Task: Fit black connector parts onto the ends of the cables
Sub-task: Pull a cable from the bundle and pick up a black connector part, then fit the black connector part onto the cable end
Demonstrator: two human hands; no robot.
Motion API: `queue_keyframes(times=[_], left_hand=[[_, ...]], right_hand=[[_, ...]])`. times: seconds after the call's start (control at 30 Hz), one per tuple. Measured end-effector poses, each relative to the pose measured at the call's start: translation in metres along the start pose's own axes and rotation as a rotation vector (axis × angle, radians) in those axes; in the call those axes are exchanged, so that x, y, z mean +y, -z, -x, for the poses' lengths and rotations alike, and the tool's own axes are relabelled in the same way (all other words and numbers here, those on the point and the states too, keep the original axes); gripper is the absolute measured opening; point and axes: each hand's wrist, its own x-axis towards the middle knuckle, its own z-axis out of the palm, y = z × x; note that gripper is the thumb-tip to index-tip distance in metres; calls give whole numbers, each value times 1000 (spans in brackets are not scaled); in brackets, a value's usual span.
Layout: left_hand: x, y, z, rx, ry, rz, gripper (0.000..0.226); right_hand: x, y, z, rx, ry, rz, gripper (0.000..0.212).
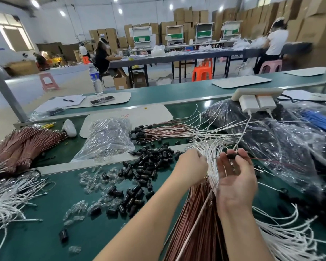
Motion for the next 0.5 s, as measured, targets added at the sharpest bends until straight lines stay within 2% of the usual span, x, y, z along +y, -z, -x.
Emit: queue_keyframes(times=[0.13,0.23,0.3,0.4,0.5], left_hand=[[-1,48,16,295,-128,254,26],[-21,102,39,522,-179,499,24],[-47,133,58,623,-141,719,21],[-92,156,82,691,-11,1028,20],[-133,156,98,716,170,1059,27]], right_hand=[[-5,-1,7,-203,-224,-184,16],[-1,-2,14,-324,-341,-195,19],[4,-4,19,-386,-395,-135,19],[16,-8,26,-414,-455,-24,21],[23,-10,31,-411,-459,81,29]])
